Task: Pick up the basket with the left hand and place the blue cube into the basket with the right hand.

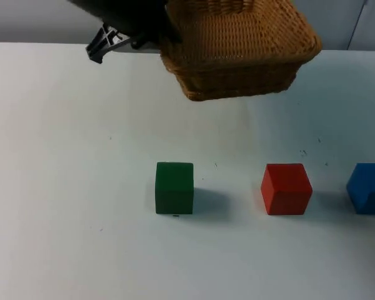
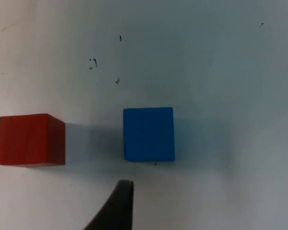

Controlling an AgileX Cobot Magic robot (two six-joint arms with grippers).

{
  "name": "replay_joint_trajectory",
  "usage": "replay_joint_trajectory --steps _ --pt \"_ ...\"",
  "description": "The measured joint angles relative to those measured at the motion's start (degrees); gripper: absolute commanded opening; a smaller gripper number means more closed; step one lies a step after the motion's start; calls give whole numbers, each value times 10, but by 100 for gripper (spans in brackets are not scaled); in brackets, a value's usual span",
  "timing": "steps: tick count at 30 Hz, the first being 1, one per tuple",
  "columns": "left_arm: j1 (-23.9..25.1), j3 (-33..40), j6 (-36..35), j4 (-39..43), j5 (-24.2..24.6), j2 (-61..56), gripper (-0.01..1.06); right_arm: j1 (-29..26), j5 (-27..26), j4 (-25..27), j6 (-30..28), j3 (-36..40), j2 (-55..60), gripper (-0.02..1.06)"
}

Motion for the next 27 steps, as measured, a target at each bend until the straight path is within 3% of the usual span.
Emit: replay_joint_trajectory --steps 3,14,27 --pt "17 78 58 -27 -5 -59 0 0 0 1 0 0 0 98" --pt "107 314 157 -36 -26 -236 0 0 9 31 -2 0 0 98" --pt "147 444 206 -62 -26 -324 0 0 43 40 -12 0 0 98"
